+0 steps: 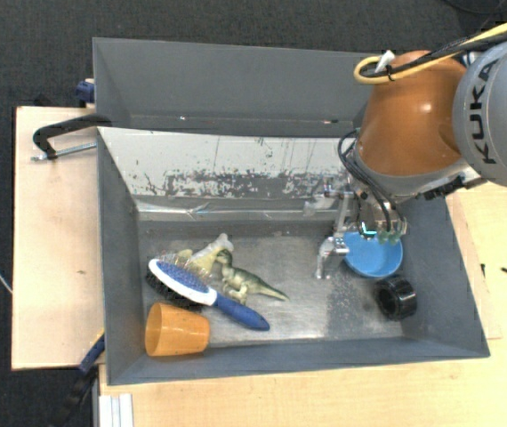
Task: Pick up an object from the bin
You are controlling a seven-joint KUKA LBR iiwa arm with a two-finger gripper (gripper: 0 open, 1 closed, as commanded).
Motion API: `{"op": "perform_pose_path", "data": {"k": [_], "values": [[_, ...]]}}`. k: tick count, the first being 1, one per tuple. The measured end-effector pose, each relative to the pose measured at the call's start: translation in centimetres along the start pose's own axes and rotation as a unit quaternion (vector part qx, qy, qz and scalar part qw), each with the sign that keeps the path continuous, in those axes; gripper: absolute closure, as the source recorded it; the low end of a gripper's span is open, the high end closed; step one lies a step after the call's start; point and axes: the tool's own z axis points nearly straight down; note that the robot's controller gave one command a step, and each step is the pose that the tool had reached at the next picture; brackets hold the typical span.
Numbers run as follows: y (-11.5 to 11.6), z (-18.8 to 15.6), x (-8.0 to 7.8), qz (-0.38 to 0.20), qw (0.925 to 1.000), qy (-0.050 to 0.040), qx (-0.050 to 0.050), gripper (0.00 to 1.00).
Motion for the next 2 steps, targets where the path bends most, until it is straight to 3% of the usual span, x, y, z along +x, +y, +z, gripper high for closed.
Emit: {"op": "perform_pose_path", "data": {"k": [1,2], "values": [[9.8,6.2,6.3,-0.066,0.9978,0.0006,-0.001,0.00],[10.4,10.1,4.4,-0.246,0.9691,-0.0166,0.001,0.00]]}}
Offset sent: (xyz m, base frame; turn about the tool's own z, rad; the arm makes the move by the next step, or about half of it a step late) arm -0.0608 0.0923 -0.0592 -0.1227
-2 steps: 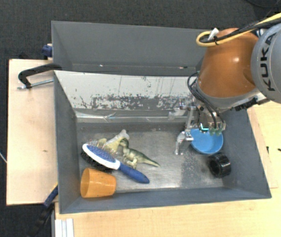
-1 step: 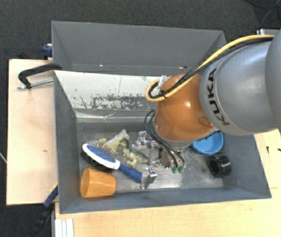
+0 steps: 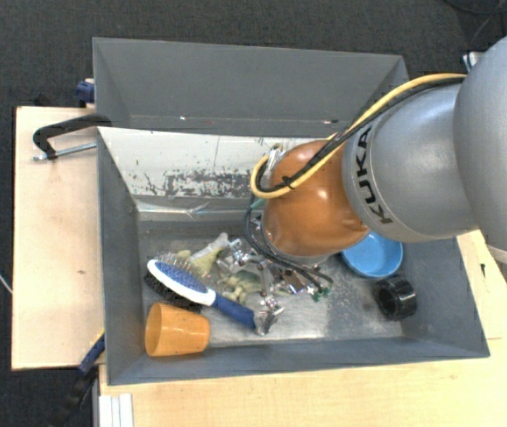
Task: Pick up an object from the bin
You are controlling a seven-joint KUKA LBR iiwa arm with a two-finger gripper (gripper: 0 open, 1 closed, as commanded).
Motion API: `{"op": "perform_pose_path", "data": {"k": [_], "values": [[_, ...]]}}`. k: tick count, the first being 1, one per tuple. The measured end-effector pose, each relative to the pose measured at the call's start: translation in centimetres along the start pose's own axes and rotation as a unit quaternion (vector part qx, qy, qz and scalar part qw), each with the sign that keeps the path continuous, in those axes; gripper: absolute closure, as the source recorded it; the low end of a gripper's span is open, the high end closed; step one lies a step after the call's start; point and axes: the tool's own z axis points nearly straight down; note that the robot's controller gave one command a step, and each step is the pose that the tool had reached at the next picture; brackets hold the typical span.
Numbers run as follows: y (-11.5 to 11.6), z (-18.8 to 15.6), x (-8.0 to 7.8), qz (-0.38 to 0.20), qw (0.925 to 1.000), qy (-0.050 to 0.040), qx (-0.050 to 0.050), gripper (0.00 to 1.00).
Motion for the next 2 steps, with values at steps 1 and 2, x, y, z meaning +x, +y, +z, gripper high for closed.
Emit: {"op": "perform_pose_path", "data": {"k": [1,2], "values": [[0.0,-0.1,0.0,0.001,1.0000,-0.0002,0.000,1.00],[0.9,-17.1,-0.7,-0.023,0.9997,0.0064,-0.002,1.00]]}}
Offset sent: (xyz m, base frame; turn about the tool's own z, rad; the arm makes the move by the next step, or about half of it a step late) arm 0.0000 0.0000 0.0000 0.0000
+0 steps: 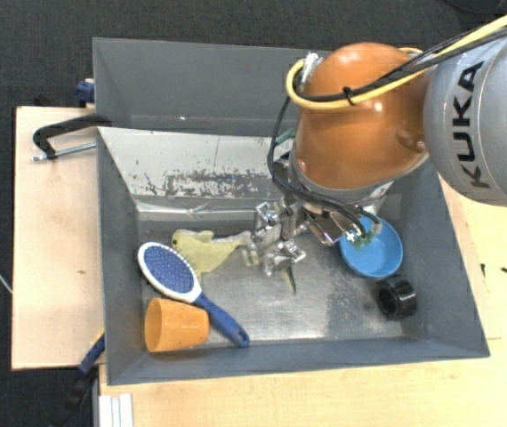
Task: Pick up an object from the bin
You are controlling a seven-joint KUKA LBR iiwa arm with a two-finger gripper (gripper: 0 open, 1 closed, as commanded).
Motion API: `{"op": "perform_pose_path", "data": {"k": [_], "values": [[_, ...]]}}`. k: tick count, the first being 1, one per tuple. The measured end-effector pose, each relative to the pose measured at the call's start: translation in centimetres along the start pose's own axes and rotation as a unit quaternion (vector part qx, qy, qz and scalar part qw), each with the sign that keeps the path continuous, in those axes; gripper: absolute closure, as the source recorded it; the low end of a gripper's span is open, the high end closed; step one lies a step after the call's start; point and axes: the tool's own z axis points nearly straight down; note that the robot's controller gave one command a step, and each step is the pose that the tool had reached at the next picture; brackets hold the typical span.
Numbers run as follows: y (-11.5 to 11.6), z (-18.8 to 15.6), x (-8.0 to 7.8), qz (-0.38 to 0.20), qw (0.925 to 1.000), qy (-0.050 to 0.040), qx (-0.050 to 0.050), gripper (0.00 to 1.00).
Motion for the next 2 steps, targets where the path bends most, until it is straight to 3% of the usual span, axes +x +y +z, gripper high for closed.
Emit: {"op": "perform_pose_path", "data": {"k": [1,2], "values": [[0.0,0.4,0.2,0.000,1.0000,0.0042,-0.002,0.00],[4.0,11.1,-6.1,-0.125,0.9921,0.0072,-0.004,0.00]]}}
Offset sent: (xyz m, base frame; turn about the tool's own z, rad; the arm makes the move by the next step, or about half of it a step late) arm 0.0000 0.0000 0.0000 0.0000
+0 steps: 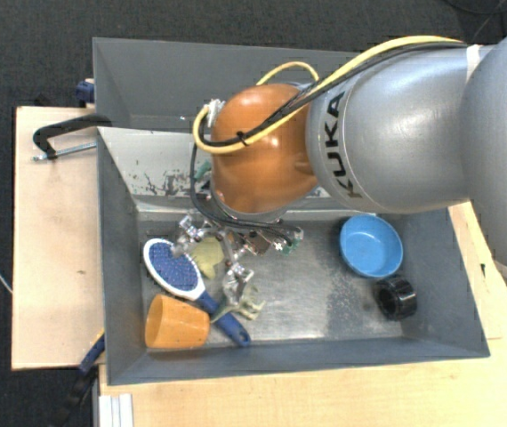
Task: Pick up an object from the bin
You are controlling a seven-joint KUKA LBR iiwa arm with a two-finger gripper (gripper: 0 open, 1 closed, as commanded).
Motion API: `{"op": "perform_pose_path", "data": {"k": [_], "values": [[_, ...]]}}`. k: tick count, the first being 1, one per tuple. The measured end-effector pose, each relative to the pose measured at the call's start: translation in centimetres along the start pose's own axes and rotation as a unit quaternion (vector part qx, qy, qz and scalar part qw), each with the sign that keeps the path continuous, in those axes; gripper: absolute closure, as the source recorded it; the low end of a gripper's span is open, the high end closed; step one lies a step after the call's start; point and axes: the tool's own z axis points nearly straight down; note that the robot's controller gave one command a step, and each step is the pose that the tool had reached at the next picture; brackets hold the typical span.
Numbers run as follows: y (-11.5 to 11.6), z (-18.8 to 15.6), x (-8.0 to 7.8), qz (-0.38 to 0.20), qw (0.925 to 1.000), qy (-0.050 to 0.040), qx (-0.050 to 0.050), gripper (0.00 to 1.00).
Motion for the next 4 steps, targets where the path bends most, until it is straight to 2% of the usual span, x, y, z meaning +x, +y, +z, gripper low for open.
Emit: {"op": "perform_pose_path", "data": {"k": [1,2,3,4], "values": [[2.3,5.0,-0.5,-0.149,0.9887,-0.0077,0.007,0.00],[2.8,4.7,-1.1,-0.151,0.9883,-0.0174,0.007,1.00],[2.6,-10.9,-2.5,-0.168,0.9858,-0.0076,0.005,1.00],[2.6,-10.4,-2.3,-0.168,0.9858,-0.0033,0.002,0.00]]}}
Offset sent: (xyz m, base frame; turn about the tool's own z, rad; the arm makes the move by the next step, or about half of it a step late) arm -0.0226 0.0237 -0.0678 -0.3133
